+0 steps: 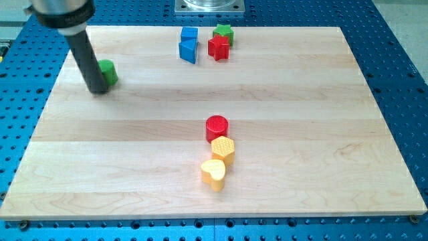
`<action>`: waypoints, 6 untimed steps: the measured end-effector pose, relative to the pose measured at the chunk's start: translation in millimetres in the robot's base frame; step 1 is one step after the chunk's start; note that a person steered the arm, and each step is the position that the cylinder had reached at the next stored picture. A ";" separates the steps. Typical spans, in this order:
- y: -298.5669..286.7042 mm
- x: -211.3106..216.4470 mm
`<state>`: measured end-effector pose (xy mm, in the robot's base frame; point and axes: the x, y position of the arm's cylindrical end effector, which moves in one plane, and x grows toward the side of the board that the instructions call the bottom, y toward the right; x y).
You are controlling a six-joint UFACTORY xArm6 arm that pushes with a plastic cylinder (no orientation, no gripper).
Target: Keep the green circle at the top left
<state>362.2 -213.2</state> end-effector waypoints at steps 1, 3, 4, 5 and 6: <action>13.8 -32.1; 49.5 -34.6; 47.0 -83.9; -9.6 -93.2; 27.7 -77.2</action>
